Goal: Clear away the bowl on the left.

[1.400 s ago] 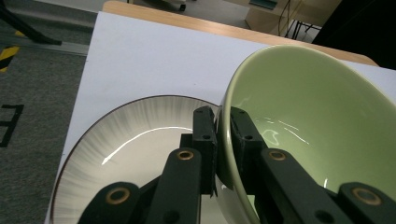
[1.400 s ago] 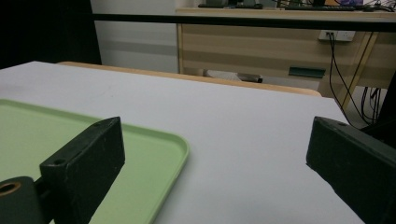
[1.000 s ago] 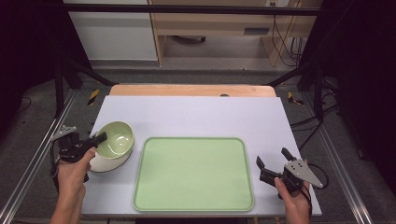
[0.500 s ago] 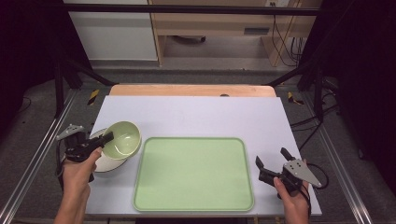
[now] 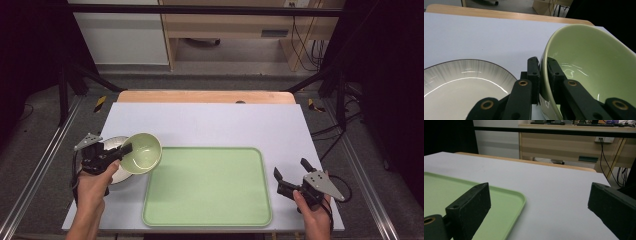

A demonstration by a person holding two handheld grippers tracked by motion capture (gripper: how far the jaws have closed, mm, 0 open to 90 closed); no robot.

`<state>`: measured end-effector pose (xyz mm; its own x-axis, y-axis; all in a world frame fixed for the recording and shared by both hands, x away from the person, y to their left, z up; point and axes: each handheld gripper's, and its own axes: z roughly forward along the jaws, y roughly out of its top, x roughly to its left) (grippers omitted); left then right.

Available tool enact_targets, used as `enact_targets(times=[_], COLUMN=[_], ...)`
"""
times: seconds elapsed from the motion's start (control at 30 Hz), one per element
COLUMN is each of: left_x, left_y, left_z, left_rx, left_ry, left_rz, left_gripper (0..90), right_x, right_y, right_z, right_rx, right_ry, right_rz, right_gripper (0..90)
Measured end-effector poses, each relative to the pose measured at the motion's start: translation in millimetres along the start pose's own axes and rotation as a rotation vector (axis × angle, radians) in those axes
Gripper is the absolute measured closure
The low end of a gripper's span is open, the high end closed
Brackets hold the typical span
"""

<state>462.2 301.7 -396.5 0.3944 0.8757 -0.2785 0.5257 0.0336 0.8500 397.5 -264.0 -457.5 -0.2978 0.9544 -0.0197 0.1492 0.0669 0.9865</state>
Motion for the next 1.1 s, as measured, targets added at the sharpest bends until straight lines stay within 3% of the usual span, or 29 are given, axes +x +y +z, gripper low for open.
enact_targets(times=[0.37, 1.1], left_x=[-14.7, -37.2], left_y=[-1.8, -11.1], left_z=[7.7, 26.5], left_rx=[0.023, 0.069], left_ry=[-0.029, -0.085], left_rz=[0.033, 0.060], left_gripper=[82.6, 82.6], right_x=[0.2, -0.1], right_y=[0.6, 0.5], right_z=[-1.4, -0.9], right_rx=[-0.002, 0.000], right_ry=[-0.002, 0.000], right_rz=[0.001, 0.006], right_gripper=[4.7, 4.7])
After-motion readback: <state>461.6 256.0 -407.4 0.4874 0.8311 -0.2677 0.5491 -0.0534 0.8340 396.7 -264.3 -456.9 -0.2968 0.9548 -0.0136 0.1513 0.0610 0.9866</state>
